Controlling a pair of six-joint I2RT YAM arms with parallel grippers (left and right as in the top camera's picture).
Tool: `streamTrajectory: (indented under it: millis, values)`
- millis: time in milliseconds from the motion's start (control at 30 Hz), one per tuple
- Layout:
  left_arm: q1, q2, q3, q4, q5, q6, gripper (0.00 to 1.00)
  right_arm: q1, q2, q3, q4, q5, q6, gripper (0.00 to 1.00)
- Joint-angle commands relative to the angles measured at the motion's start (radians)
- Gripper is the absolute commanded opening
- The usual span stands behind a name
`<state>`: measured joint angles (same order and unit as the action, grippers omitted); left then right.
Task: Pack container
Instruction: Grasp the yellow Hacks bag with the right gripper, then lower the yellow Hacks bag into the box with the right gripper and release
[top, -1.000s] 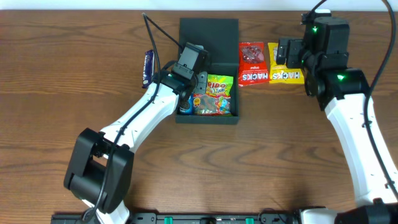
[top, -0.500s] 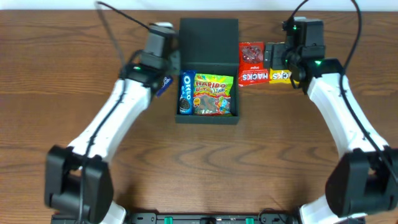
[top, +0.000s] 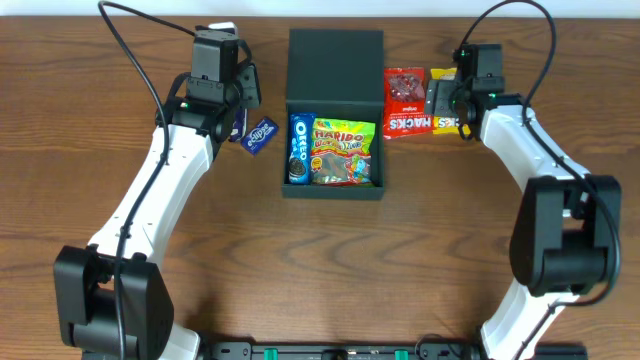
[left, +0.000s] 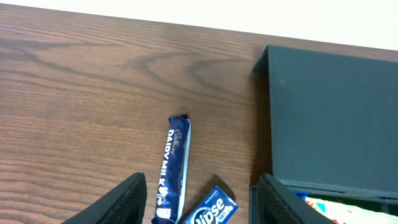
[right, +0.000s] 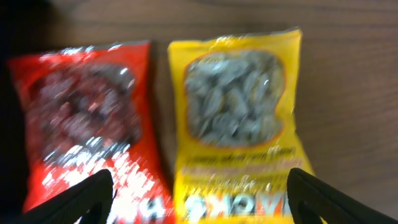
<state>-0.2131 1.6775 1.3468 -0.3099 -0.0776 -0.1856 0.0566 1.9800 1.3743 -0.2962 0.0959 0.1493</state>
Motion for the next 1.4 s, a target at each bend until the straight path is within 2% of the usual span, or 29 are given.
streamTrajectory:
  millis: [0, 133, 367, 600, 633, 867, 933, 1033, 1367]
  values:
    - [0.004, -0.004, 0.006, 0.002, 0.008, 0.007, 0.58, -0.006, 0.034, 0.013, 0.048, 0.060, 0.015, 0.84]
    - [0.004, -0.004, 0.006, 0.001, 0.009, 0.007, 0.58, -0.006, 0.067, 0.013, 0.113, 0.106, 0.014, 0.78]
    - [0.004, -0.004, 0.006, 0.001, 0.027, 0.006, 0.58, -0.014, 0.143, 0.013, 0.128, 0.118, 0.014, 0.76]
    - [0.003, -0.004, 0.006, 0.001, 0.027, 0.006, 0.57, -0.018, 0.170, 0.013, 0.129, 0.119, 0.014, 0.70]
    - [0.003, -0.004, 0.006, 0.001, 0.027, 0.006, 0.58, -0.021, 0.170, 0.013, 0.129, 0.120, 0.015, 0.66]
    - [0.003, -0.004, 0.006, 0.001, 0.027, 0.006, 0.58, -0.039, 0.170, 0.013, 0.127, 0.122, 0.015, 0.18]
    - [0.003, -0.004, 0.006, 0.001, 0.027, 0.006, 0.58, -0.039, 0.170, 0.013, 0.128, 0.122, 0.015, 0.08]
    - [0.003, -0.004, 0.006, 0.002, 0.026, 0.006, 0.58, -0.039, 0.161, 0.013, 0.127, 0.122, 0.015, 0.01]
    - [0.003, -0.005, 0.006, 0.016, 0.022, 0.007, 0.58, -0.025, -0.040, 0.013, 0.128, 0.094, -0.027, 0.01]
